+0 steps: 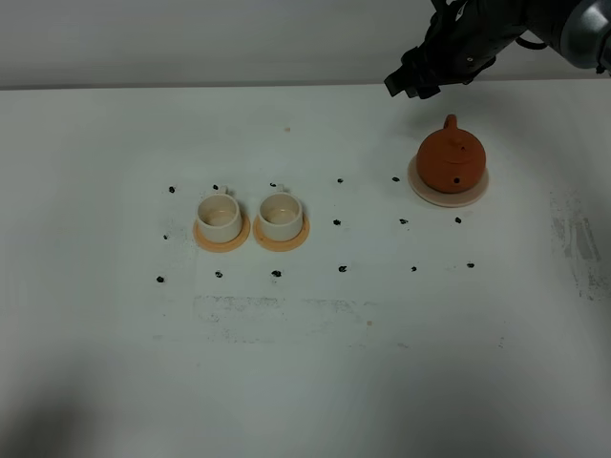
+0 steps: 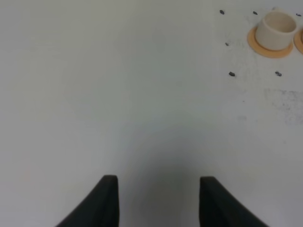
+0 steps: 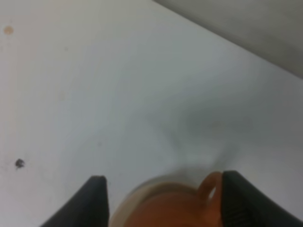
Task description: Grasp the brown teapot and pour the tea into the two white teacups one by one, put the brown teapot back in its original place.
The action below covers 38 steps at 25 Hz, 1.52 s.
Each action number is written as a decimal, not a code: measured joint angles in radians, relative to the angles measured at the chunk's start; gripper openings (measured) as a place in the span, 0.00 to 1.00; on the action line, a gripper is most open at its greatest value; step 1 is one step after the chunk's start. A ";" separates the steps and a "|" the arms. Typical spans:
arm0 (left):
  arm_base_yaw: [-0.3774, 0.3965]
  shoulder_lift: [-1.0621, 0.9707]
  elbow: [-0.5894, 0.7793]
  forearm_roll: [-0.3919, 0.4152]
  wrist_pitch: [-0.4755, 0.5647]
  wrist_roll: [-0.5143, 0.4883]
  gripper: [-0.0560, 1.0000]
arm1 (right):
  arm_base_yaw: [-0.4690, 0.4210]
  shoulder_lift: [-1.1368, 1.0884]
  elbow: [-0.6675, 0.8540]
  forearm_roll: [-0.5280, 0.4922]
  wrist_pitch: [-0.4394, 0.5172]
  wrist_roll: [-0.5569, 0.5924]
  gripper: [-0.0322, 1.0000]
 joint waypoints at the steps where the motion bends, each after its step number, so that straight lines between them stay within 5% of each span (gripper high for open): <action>1: 0.000 0.000 0.000 0.000 0.000 0.000 0.46 | 0.000 0.003 -0.001 -0.002 -0.006 0.000 0.54; 25: 0.000 0.000 0.000 0.000 0.000 -0.002 0.46 | -0.003 0.030 -0.001 -0.148 -0.033 0.173 0.54; 38: 0.000 0.000 0.000 0.000 0.000 -0.002 0.46 | -0.070 0.062 -0.001 -0.069 -0.106 0.180 0.54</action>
